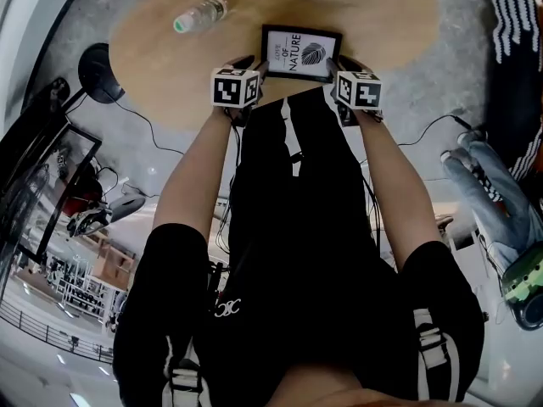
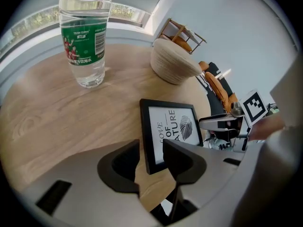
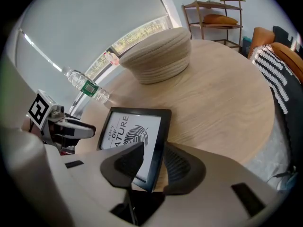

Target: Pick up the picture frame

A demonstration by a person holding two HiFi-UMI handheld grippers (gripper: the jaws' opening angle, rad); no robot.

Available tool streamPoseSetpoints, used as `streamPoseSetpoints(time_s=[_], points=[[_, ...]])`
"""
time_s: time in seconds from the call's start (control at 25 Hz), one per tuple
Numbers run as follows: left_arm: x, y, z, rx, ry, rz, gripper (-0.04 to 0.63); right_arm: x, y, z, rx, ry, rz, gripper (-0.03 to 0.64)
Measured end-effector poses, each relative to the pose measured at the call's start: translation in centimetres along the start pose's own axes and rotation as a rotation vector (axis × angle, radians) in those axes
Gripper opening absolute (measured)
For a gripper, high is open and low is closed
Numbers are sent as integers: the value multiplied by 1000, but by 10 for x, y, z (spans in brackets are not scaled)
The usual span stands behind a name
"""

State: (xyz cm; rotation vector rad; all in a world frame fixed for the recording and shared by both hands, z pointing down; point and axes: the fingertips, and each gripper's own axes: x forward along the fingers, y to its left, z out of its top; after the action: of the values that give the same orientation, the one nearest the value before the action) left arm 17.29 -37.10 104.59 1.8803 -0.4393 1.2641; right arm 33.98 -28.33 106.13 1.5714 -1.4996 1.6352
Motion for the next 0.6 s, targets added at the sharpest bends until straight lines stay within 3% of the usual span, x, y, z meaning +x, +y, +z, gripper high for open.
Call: streamPoseSetpoints(time_s=[0.2, 0.44, 0.6], points=[[10, 4, 5, 16, 7, 0, 164, 12, -6, -5, 6, 29, -15, 138], [13, 12, 17, -34, -29, -5, 146, 15, -2, 0, 10, 28, -35, 138], [22, 12, 24, -24, -34, -11, 138, 16, -3, 1, 9, 26, -65, 132]])
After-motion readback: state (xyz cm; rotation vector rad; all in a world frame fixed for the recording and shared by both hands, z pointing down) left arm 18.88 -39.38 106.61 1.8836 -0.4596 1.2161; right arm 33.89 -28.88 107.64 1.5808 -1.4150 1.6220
